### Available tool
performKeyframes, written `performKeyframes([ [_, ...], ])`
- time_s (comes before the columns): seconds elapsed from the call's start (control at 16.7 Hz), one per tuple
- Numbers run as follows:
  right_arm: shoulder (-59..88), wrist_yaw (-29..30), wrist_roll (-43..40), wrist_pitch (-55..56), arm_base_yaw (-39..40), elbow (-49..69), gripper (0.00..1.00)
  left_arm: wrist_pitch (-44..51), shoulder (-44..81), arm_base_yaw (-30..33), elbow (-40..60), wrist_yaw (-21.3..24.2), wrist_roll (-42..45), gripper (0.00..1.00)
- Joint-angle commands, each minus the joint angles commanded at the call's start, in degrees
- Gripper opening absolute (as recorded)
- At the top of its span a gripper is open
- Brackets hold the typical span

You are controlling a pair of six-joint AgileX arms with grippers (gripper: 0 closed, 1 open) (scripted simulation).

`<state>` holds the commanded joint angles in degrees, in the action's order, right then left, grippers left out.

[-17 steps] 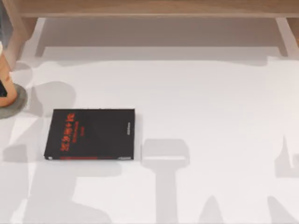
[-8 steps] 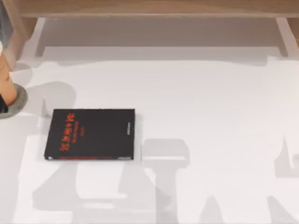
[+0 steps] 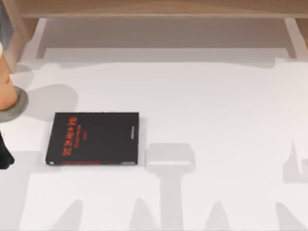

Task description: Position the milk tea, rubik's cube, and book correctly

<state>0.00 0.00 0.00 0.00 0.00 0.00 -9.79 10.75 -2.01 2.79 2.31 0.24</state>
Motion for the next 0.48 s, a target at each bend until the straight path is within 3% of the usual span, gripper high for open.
performKeyframes([
  [0.24,0.00,0.00,0.00,0.00,0.00,0.00,1.00,8.72,-9.59,1.77,-2.47,-2.04,-0.21,1.00],
  [0.48,0.00,0.00,0.00,0.00,0.00,0.00,1.00,9.79,-10.75,2.01,-2.79,-2.31,-0.24,1.00],
])
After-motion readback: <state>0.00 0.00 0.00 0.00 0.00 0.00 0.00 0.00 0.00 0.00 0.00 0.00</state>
